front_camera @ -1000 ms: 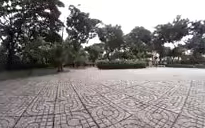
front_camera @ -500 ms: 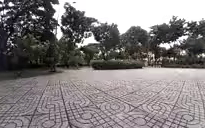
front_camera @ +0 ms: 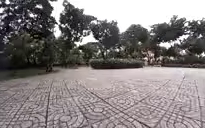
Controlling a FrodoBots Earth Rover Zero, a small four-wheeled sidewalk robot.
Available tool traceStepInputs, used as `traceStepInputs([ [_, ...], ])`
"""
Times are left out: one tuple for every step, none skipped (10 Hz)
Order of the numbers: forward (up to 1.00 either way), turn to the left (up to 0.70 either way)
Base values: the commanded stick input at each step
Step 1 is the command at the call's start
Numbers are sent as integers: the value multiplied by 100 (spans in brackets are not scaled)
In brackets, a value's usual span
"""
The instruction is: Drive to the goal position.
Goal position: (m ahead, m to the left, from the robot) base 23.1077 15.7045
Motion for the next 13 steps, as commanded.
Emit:
traceStepInputs([
  [100,0],
  [100,0],
  [100,0],
  [100,0],
  [100,0],
  [100,0],
  [100,0],
  [100,0],
  [100,0],
  [100,0],
  [100,0],
  [100,0],
  [100,0],
])
